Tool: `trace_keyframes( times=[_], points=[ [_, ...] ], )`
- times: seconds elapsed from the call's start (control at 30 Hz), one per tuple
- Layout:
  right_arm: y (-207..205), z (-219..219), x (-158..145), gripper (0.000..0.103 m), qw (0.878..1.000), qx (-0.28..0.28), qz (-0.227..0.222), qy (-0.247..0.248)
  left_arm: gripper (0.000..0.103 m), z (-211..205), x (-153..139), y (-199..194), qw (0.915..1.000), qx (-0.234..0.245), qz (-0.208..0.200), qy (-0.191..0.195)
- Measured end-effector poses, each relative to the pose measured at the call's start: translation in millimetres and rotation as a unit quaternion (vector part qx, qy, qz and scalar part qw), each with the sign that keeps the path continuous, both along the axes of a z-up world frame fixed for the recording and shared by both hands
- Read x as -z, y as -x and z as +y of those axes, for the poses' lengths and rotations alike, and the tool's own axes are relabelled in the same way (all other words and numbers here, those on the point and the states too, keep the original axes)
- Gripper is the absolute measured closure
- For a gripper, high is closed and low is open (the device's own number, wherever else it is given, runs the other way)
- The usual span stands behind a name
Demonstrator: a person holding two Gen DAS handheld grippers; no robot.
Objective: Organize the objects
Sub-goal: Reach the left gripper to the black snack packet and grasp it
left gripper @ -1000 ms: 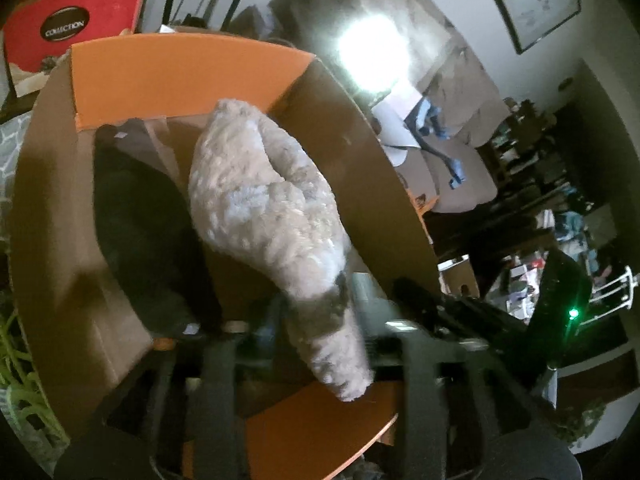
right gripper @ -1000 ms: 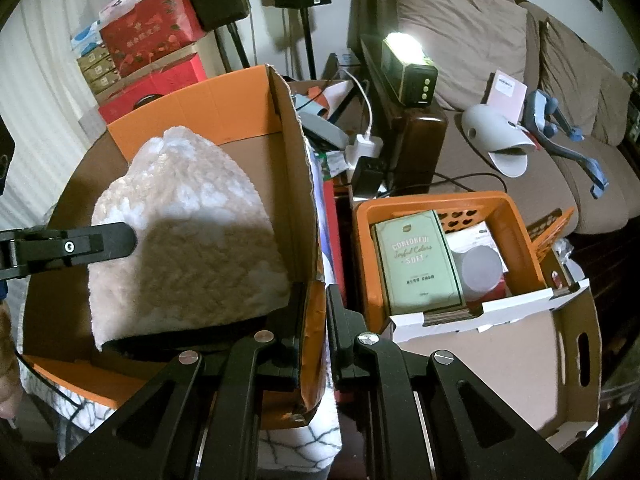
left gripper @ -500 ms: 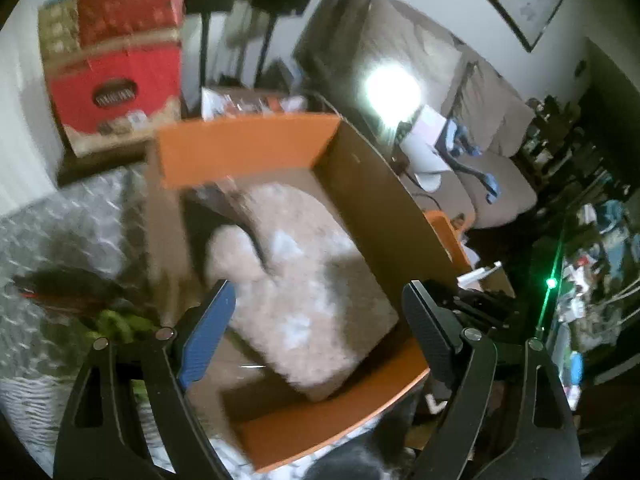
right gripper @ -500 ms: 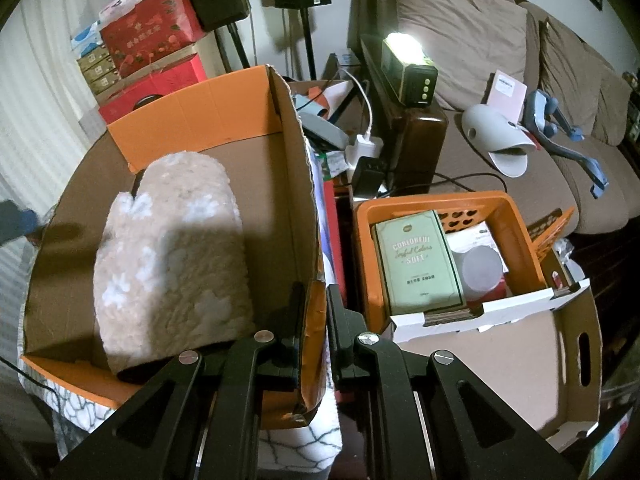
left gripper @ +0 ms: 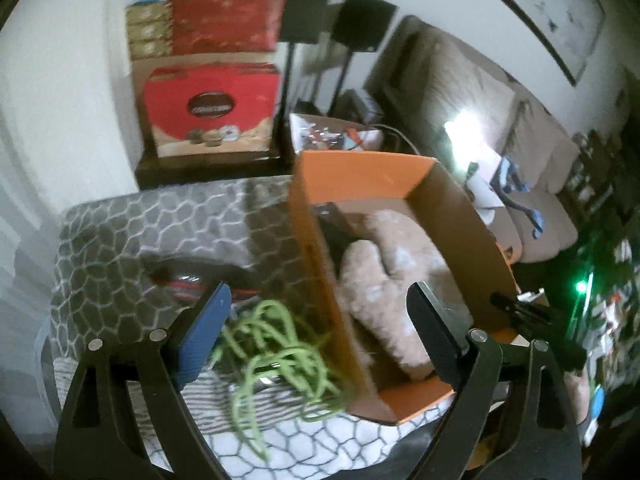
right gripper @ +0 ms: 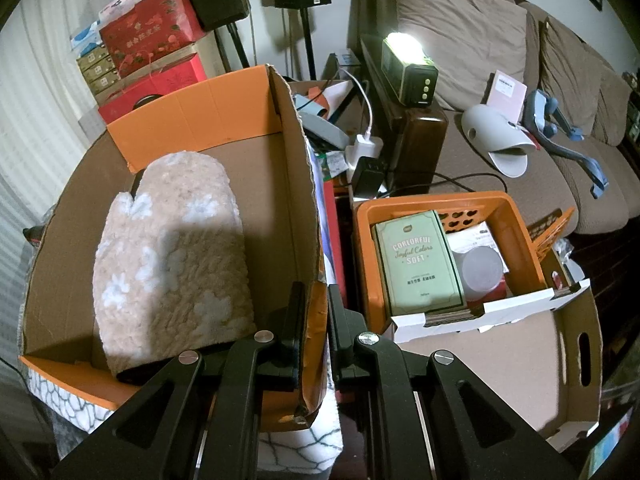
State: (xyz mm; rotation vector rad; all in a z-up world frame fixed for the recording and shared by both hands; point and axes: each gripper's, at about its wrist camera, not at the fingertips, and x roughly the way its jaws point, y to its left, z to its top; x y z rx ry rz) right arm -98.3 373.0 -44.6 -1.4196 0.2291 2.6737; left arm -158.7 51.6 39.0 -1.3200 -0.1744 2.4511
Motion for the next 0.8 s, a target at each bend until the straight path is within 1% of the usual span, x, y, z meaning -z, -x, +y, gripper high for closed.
trace_keyframes(
  times=[0.2, 0.37, 0.43, 0.53, 0.63, 0.8],
  points=[
    [0.0, 0.0, 0.1, 0.093, 1.0, 0.0, 0.0, 0.0, 0.015, -42.3, 19.7, 15.3, 0.9985, -0.041, -0.028, -0.024],
    [0.7, -0.7, 0.1, 0.093, 1.0, 0.001, 0.0, -0.002, 0.015, -70.4, 43.5, 29.0, 0.9948, -0.07, -0.058, -0.046],
    [0.7, -0.7, 0.1, 0.093, 1.0, 0.001, 0.0, -0.002, 0.015, -80.3, 57.4, 37.4, 0.9914, -0.081, -0.079, -0.065],
    [1.5, -1.2, 0.3, 0.093, 1.0, 0.002, 0.0, -0.003, 0.015, -90.1, 74.4, 46.3, 0.9864, -0.095, -0.101, -0.089],
    [1.5, -1.3, 0.3, 0.093, 1.0, 0.002, 0.0, -0.003, 0.015, -99.5, 89.7, 56.4, 0.9816, -0.113, -0.112, -0.105],
    [2.0, -1.7, 0.5, 0.093, 1.0, 0.002, 0.0, -0.005, 0.015, -107.9, 105.7, 68.3, 0.9756, -0.133, -0.12, -0.127]
  ],
)
